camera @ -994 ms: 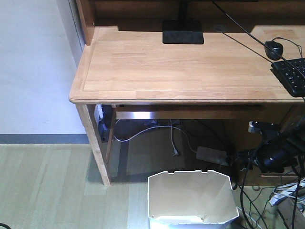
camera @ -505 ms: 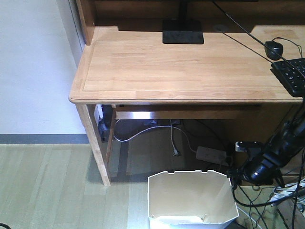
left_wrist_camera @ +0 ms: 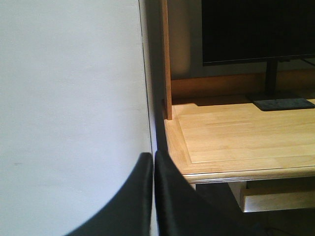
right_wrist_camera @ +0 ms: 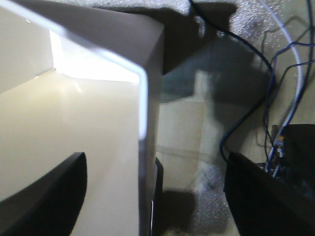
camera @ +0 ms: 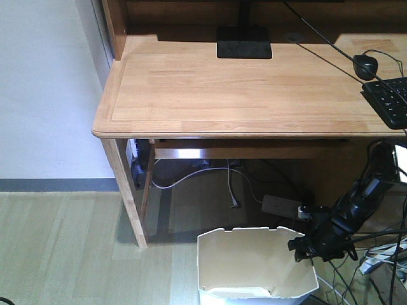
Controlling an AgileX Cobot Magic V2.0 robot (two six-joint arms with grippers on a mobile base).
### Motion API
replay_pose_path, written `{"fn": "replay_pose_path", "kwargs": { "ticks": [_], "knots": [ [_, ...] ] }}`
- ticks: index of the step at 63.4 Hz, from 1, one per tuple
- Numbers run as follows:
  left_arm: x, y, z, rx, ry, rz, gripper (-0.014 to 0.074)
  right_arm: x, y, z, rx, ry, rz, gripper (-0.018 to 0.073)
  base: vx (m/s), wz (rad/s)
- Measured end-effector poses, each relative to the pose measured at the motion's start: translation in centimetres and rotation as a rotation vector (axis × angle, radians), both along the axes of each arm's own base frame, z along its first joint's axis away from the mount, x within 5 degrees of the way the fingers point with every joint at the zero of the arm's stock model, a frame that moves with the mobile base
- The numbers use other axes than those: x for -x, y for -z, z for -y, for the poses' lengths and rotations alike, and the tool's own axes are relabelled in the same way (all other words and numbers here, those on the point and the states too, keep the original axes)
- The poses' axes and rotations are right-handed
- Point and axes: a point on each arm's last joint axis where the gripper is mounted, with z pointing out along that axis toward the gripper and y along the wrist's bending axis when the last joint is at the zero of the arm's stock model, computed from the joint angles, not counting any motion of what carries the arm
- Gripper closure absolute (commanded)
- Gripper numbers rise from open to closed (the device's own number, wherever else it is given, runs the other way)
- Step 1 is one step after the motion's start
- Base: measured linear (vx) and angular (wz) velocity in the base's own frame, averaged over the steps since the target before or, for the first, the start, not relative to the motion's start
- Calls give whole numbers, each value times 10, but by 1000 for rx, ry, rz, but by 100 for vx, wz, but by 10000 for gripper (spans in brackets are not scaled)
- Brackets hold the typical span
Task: Move trash bin to bedside with robot
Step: 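Lower the right gripper down to the rim of the white trash bin, then close the right gripper on the bin rim nearest the robot, then lift the bin with the right gripper and pull it out from under the desk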
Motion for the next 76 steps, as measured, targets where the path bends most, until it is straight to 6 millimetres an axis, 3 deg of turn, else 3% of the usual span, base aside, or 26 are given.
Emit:
{"fn": "replay_pose_path", "kwargs": {
  "ticks": [12, 24, 29, 37, 56, 76],
  "knots": [
    [0, 0, 0, 0, 0, 0, 603, -1, 21, -2, -35, -28, -33, 83, 0, 0],
    [0, 0, 0, 0, 0, 0, 603, 0, 35, -3, -49, -53, -51, 199, 0, 0],
    [0, 0, 0, 0, 0, 0, 603, 1, 40, -4, -58, -56, -63, 297, 0, 0],
    [0, 0, 0, 0, 0, 0, 603, 2, 42, -7, -85, -62, -91, 569, 0, 0],
    [0, 0, 0, 0, 0, 0, 603, -6, 30, -5, -80, -55, -64, 568, 0, 0],
    [0, 0, 0, 0, 0, 0, 603, -11, -26, -3, -56, -85, 43, 564, 0, 0]
  ]
}}
